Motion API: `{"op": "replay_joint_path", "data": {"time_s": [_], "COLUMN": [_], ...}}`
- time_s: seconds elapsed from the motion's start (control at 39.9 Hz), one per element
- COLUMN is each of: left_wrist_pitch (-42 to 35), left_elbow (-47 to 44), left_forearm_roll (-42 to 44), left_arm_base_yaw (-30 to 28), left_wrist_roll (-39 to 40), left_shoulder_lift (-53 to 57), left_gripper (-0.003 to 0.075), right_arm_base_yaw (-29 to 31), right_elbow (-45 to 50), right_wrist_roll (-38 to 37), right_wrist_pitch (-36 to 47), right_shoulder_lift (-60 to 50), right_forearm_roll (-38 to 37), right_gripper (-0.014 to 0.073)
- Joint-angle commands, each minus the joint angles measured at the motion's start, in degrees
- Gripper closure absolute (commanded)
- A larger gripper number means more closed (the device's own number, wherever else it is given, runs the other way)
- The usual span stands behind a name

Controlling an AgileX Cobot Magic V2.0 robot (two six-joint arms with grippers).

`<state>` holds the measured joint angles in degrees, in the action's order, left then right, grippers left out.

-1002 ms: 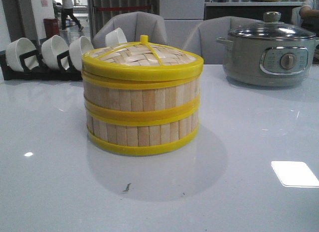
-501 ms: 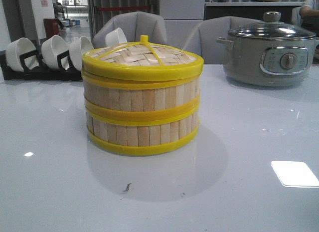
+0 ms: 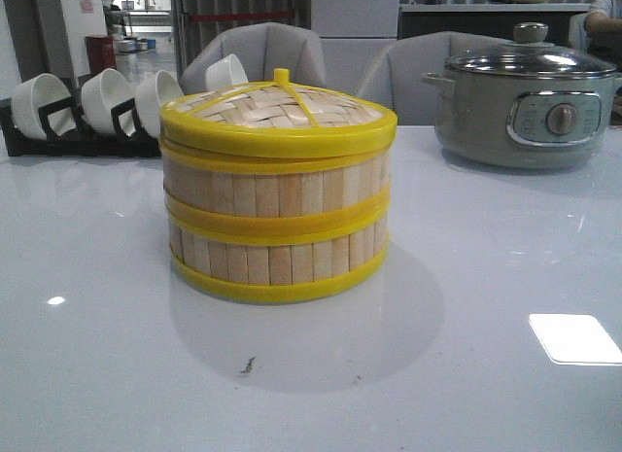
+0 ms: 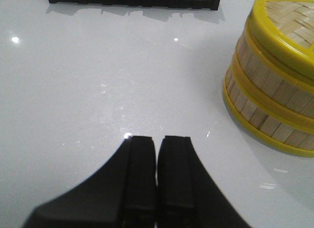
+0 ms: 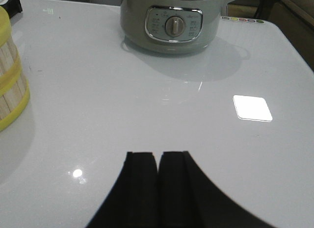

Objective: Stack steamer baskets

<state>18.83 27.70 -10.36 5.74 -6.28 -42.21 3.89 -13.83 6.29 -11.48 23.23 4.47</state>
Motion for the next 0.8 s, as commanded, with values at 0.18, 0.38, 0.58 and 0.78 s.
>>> {"op": "replay_joint_path", "data": {"time_s": [0.18, 0.38, 0.58, 0.78], "left_wrist_pitch": [-6.93, -13.74, -16.55, -23.24], "left_elbow": [1.61, -3.61, -12.43, -22.64], "left_forearm_roll": [4.36, 3.51, 4.44, 4.44], "left_arm_base_yaw": [0.49, 0.49, 0.49, 0.49], "left_wrist_roll": [-0.14, -0.14, -0.14, -0.14], "left_shoulder_lift": [5.10, 16.61, 28.74, 37.33], "left_gripper": [0.0636, 0.0636, 0.0636, 0.0636], "right_arm_base_yaw": [0.32, 0.32, 0.32, 0.32], "right_elbow": [-1.69, -1.69, -1.69, -1.69], "right_wrist_roll": [0.27, 0.27, 0.27, 0.27], "right_wrist_pitch": [5.03, 5.03, 5.03, 5.03], "right_shoulder_lift": [0.08, 0.08, 0.08, 0.08], "right_forearm_roll": [-0.50, -0.50, -0.50, -0.50], "right_gripper": [0.0565, 0.0565, 0.0565, 0.0565]}}
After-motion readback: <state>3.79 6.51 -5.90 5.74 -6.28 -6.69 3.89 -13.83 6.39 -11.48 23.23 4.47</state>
